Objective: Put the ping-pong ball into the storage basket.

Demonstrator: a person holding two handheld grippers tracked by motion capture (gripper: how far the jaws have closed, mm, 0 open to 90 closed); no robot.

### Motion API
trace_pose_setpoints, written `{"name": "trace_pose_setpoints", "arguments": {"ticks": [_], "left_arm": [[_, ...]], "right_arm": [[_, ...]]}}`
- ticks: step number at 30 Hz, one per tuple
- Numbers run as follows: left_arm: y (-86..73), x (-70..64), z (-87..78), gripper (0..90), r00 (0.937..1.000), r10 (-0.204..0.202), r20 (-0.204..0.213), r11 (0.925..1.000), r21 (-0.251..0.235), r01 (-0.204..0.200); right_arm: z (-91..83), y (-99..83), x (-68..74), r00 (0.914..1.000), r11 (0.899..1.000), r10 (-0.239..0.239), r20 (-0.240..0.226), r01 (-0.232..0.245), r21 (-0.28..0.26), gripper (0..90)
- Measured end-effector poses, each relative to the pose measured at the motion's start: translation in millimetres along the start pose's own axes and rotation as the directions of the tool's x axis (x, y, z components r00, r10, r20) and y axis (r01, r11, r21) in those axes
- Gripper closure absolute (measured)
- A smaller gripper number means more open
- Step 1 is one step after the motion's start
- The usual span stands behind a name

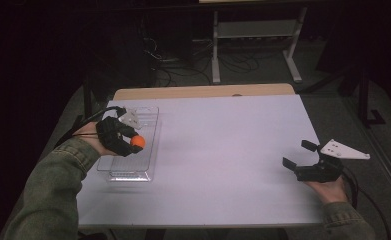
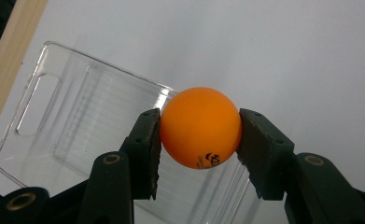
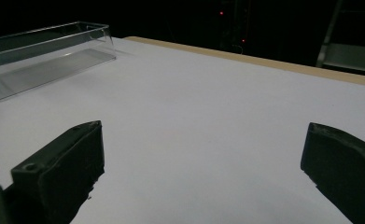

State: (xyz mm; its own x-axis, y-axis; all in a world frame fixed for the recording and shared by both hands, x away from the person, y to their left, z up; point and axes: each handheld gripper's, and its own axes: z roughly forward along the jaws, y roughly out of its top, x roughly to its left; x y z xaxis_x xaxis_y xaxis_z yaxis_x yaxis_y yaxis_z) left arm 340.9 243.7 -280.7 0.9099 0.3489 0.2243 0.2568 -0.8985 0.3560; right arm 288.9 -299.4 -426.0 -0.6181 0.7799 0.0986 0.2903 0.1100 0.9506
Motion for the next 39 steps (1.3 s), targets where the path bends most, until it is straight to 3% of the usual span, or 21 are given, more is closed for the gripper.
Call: {"name": "trace_pose_setpoints", "arguments": {"ticks": [11, 17, 39], "left_arm": [[4.8, 4.9, 1.2, 50.8, 0.9994, 0.024, 0.023, 0.997, 0.073, -0.026], [1.9, 5.3, 3.8, 50.7, 0.9992, 0.018, 0.034, 0.9947, 0.1, -0.021], [5.4, 4.6, 21.8, 50.7, 0.9971, 0.048, 0.059, 0.9865, 0.154, -0.056]], "right_arm": [[0.2, -0.1, -0.4, 1.0, 1.0, -0.001, -0.001, 0.001, 0.002, 0.0], [0.3, -0.2, -0.5, 1.0, 1.0, -0.001, -0.001, 0.001, 0.003, 0.0], [0.3, -0.5, -0.9, 1.0, 1.0, -0.005, -0.001, 0.005, 0.01, 0.0]]}}
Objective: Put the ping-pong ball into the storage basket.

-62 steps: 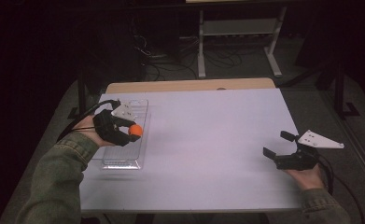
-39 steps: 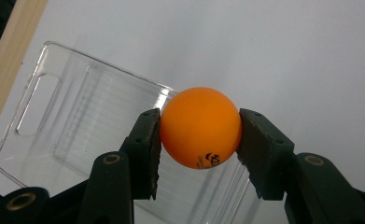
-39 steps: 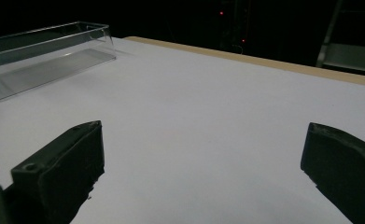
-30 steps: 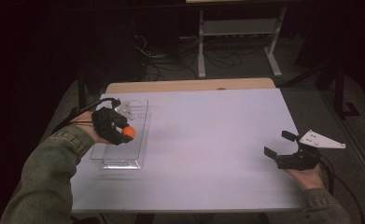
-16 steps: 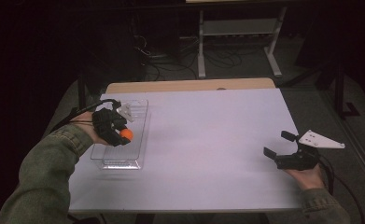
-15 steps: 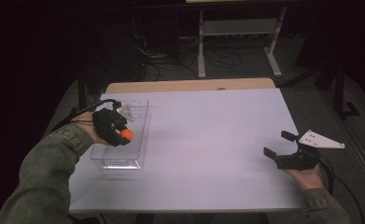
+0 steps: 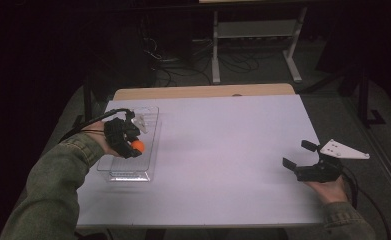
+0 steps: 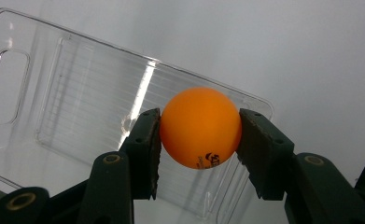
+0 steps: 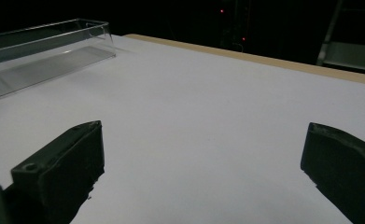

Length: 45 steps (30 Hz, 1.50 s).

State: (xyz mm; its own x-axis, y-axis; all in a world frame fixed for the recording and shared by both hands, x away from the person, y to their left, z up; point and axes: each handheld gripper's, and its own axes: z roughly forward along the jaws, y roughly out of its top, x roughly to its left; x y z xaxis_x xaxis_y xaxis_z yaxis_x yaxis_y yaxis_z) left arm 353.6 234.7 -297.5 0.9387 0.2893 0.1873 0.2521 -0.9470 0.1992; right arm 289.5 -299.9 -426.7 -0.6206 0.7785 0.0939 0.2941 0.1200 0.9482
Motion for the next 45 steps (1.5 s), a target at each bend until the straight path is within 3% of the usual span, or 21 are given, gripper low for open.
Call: {"name": "trace_pose_setpoints", "arguments": {"ticks": [45], "left_arm": [[-13.7, -4.3, 44.4, 50.7, 0.9984, -0.025, 0.052, 0.9997, -0.001, 0.025]], "right_arm": [[-0.4, -1.4, -0.2, 1.0, 1.0, -0.001, 0.006, 0.001, 0.007, 0.0]]}}
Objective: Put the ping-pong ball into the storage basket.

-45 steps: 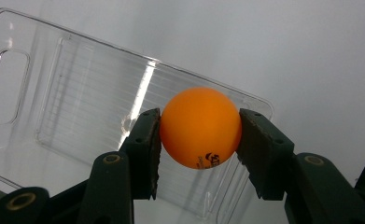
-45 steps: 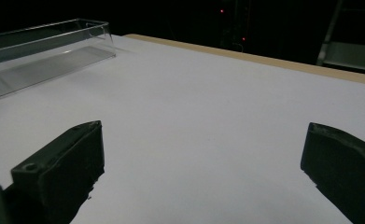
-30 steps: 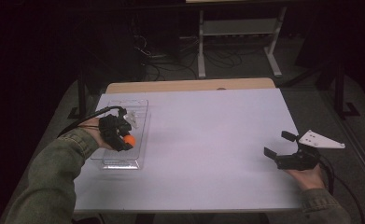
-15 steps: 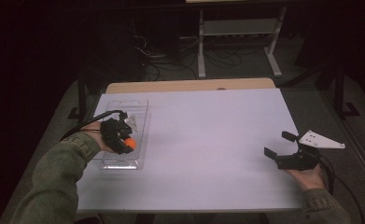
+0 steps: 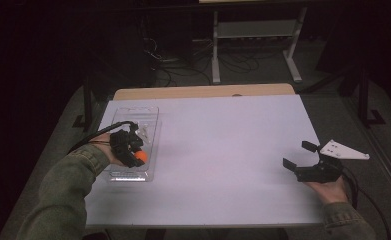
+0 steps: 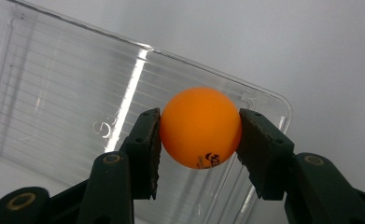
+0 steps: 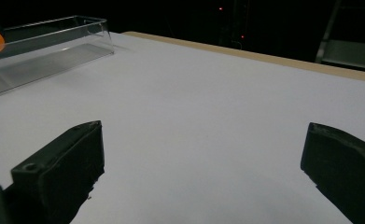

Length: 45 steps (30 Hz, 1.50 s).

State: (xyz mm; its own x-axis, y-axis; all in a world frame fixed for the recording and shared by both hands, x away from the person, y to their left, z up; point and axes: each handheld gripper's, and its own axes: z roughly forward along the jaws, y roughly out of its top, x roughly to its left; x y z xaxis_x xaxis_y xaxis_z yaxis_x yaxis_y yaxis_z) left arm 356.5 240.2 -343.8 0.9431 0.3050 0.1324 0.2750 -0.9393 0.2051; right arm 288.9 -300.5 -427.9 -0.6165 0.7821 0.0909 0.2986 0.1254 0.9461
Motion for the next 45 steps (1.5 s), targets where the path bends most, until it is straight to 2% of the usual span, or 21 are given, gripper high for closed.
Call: {"name": "trace_pose_setpoints", "arguments": {"ticks": [26, 33, 45], "left_arm": [[-7.7, 1.9, 29.8, 50.7, 0.9992, -0.017, 0.037, 0.9998, -0.009, 0.017], [-8.4, 1.4, 33.6, 50.7, 0.9989, -0.021, 0.042, 0.9997, -0.006, 0.022], [-9.5, 2.9, 31.0, 50.4, 0.999, -0.033, 0.03, 0.9994, -0.013, 0.033]], "right_arm": [[-0.8, 0.1, 0.0, 1.0, 1.0, 0.001, 0.003, -0.001, -0.003, 0.0], [-0.7, 0.2, 0.2, 1.0, 1.0, 0.001, 0.003, -0.001, -0.003, 0.0], [-0.8, 0.3, 0.4, 1.0, 1.0, 0.001, 0.002, -0.001, -0.003, 0.0]]}}
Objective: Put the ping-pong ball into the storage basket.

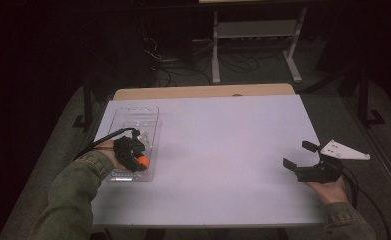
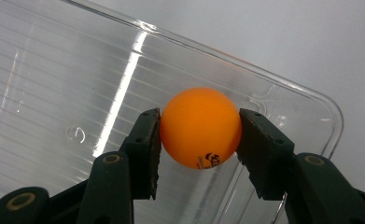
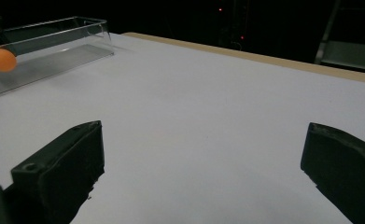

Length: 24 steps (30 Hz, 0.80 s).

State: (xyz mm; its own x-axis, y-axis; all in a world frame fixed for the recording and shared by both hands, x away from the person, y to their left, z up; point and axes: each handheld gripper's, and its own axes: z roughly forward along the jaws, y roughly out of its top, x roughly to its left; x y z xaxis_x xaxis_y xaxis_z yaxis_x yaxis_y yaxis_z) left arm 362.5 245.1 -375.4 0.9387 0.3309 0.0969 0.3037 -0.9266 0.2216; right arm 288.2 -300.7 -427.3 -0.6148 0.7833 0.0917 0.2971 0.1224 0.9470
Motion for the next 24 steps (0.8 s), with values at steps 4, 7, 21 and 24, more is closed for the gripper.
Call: {"name": "trace_pose_setpoints", "arguments": {"ticks": [4, 7, 21, 24], "left_arm": [[-0.5, 0.3, -1.2, 47.9, 0.9999, -0.007, -0.015, 1.0, -0.007, 0.007], [-0.5, 1.0, -2.3, 44.5, 0.9998, -0.012, -0.016, 0.9998, -0.014, 0.012], [-1.3, 2.7, -6.8, 26.9, 0.998, -0.045, -0.044, 0.9987, -0.026, 0.044], [-1.2, 2.6, -7.5, 23.1, 0.9975, -0.052, -0.049, 0.9981, -0.035, 0.05]], "right_arm": [[0.1, 0.0, 0.1, 1.0, 1.0, 0.0, 0.0, 0.0, 0.001, 0.0], [0.2, 0.0, 0.1, 1.0, 1.0, -0.002, 0.0, 0.002, 0.0, 0.0], [0.1, 0.1, 0.6, 1.0, 1.0, -0.003, -0.001, 0.003, 0.0, 0.0], [0.0, 0.1, 0.8, 1.0, 1.0, -0.004, -0.002, 0.004, 0.0, 0.0]]}}
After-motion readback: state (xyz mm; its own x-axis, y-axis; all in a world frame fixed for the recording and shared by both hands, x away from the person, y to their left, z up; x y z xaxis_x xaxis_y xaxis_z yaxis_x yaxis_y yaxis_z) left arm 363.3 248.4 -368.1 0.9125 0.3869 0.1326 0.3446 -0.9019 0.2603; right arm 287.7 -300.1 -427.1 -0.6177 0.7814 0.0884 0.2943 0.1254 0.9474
